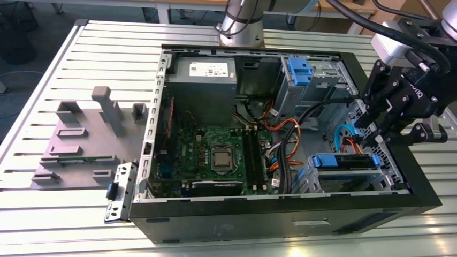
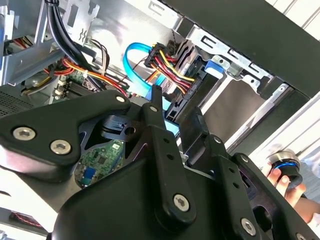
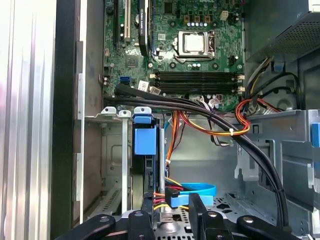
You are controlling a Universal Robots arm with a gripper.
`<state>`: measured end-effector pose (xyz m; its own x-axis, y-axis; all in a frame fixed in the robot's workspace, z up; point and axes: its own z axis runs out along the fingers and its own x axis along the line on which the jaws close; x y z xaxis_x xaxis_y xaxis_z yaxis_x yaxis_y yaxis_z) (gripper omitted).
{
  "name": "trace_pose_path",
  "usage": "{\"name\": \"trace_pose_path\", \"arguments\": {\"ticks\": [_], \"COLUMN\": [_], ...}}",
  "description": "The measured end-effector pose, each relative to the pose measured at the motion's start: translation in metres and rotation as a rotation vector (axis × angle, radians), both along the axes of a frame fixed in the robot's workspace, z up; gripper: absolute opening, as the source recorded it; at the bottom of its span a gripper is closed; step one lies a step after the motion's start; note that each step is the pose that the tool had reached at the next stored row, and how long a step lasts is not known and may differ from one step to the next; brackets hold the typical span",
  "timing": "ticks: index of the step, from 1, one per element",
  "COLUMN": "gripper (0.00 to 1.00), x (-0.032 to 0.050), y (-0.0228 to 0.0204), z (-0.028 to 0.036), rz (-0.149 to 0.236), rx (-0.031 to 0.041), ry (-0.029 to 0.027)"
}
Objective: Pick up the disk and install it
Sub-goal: 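Insert the second disk wire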
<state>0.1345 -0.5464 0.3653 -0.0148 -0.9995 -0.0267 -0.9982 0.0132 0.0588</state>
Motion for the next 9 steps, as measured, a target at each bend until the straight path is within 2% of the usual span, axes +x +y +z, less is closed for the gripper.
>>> {"name": "trace_pose_path", "arguments": {"ticks": [9], "gripper": [0.41], "x": [-0.0018], "y": [0.0], "z": [-0.0035], "rz": [0.0], "rx": [0.0002], "ry": [0.0]}}
